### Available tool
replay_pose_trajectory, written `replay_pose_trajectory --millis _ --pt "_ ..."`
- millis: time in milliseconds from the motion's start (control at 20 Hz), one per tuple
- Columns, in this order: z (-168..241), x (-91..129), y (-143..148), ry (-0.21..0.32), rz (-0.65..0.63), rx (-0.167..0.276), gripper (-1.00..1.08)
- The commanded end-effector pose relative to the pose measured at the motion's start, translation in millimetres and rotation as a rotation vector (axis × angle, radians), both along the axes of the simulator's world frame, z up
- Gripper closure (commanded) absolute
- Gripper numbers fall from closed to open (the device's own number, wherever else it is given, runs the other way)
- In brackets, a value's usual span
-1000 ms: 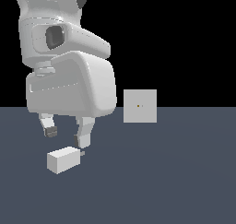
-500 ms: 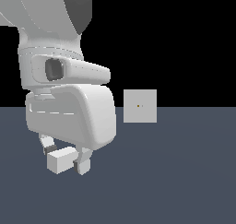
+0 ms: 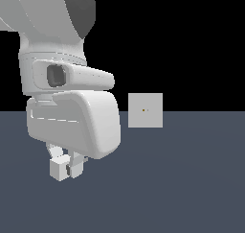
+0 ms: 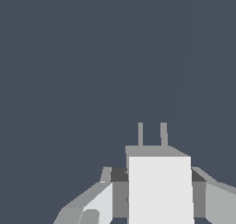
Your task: Plug the charger into the wall socket.
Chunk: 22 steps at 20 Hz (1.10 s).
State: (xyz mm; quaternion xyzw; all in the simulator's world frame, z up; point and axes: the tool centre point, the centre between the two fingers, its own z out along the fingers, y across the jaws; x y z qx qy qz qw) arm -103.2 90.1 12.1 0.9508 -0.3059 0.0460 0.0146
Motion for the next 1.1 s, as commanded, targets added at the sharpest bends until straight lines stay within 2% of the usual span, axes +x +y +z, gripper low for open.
replay_pose_trajectory --millis 0,500,1050 --pt "-0.3 0.0 -0.2 0.000 0.000 0.000 1.08" --pt "4.6 2.1 -9.3 0.000 0.029 0.000 1.08" --pt "25.4 14.8 -49.2 -0.001 0.157 -0.002 1.08"
